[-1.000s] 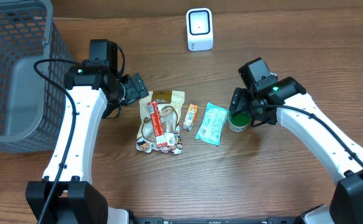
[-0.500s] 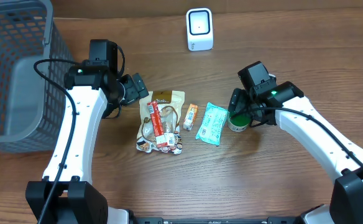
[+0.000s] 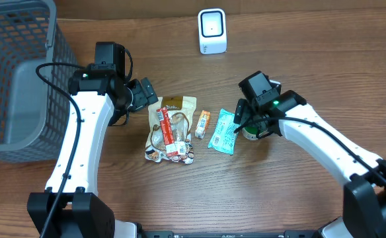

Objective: Scan the item barcode
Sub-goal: 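Lower the right gripper around the green-lidded tub and close it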

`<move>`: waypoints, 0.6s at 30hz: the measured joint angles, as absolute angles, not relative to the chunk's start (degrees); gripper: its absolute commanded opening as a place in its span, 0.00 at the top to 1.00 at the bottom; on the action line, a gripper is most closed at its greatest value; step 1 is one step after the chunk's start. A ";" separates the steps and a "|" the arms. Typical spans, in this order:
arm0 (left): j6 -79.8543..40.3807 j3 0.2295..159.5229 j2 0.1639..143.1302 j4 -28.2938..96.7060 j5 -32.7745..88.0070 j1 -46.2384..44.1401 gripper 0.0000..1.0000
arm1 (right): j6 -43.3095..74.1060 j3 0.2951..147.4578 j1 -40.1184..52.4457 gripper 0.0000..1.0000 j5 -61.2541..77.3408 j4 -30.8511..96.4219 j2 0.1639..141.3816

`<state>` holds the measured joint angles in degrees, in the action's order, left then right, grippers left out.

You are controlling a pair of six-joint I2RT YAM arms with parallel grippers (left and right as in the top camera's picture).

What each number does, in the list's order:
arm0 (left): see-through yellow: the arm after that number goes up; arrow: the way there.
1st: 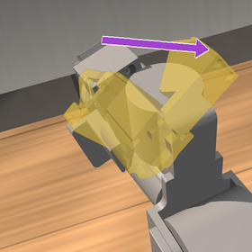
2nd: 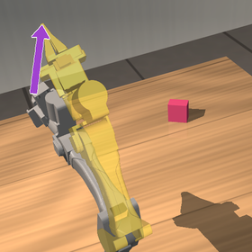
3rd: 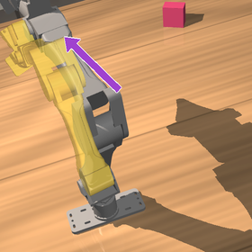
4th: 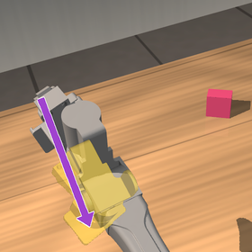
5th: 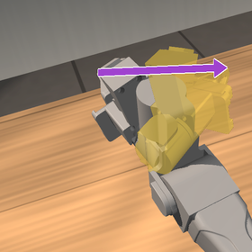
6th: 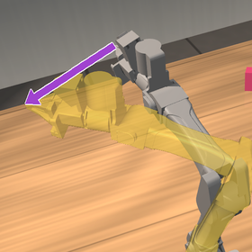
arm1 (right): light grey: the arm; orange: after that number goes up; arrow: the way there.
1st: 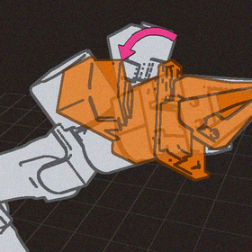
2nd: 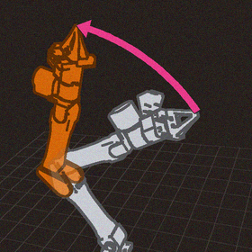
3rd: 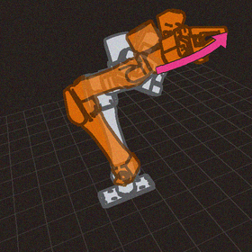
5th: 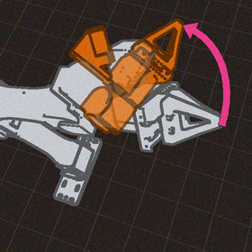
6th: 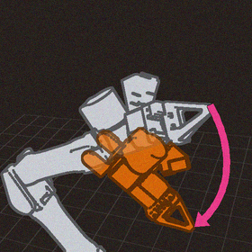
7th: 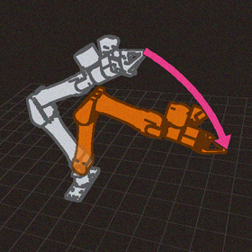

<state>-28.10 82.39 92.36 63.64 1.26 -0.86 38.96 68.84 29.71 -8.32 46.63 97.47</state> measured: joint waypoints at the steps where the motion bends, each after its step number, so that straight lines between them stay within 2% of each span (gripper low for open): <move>1: -28.10 82.39 92.36 63.64 1.26 -0.86 0.00 | 38.96 68.84 29.74 0.14 -8.43 46.74 98.08; 8: -28.10 82.39 92.36 63.64 1.26 -0.86 0.00 | 38.74 68.79 29.74 0.21 -9.39 48.64 99.96; 12: -28.10 82.39 92.36 63.64 1.26 -0.86 0.00 | 36.29 68.79 29.71 0.31 -9.39 49.19 99.96; 18: -28.10 82.39 92.36 63.64 1.26 -0.86 0.00 | 33.50 68.79 29.71 0.32 -9.45 50.15 99.96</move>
